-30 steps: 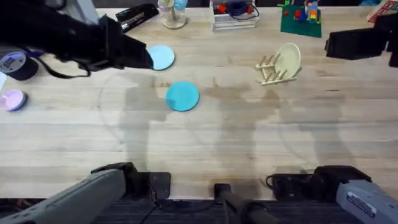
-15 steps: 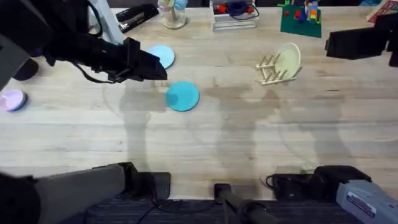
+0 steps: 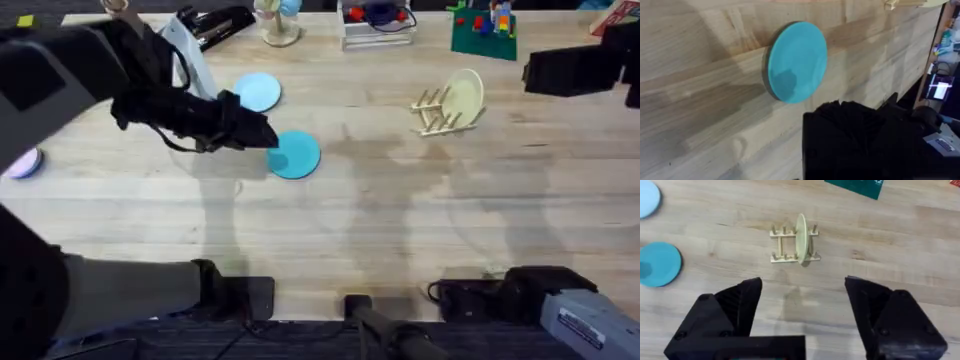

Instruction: Pick up the plates from the table one by one and place each into a slot on the dish rack.

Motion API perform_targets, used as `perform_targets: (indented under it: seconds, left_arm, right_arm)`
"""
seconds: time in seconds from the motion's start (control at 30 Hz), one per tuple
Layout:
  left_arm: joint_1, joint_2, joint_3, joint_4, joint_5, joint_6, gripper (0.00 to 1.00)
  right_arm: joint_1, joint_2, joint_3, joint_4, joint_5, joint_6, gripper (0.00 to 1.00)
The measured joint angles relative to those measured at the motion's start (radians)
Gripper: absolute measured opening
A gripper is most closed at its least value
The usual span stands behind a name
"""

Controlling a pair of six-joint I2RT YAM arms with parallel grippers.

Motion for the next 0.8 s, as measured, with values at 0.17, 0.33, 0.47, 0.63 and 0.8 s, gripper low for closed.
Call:
perform_targets:
  seconds: [0.17,0.33,0.47,0.63,0.8]
  left_arm:
    - [0.000,0.000,-0.030,0.049,0.010,-0.001,0.041]
    - [0.000,0.027,-0.030,0.092,0.009,-0.010,0.041]
    - [0.000,0.096,-0.030,0.095,0.007,-0.014,0.042]
    - [0.000,0.150,-0.030,0.127,0.006,-0.018,0.041]
    - [0.002,0.172,-0.030,0.151,0.006,-0.021,0.041]
  right_arm:
    - [0.000,0.000,0.000,-0.003,0.000,0.000,0.995]
    - [0.000,0.000,0.000,-0.004,0.000,0.000,0.993]
    - [0.000,0.000,0.000,-0.004,0.000,0.000,0.995]
    - [0.000,0.000,0.000,-0.004,0.000,0.000,0.994]
    - [0.000,0.000,0.000,-0.004,0.000,0.000,0.995]
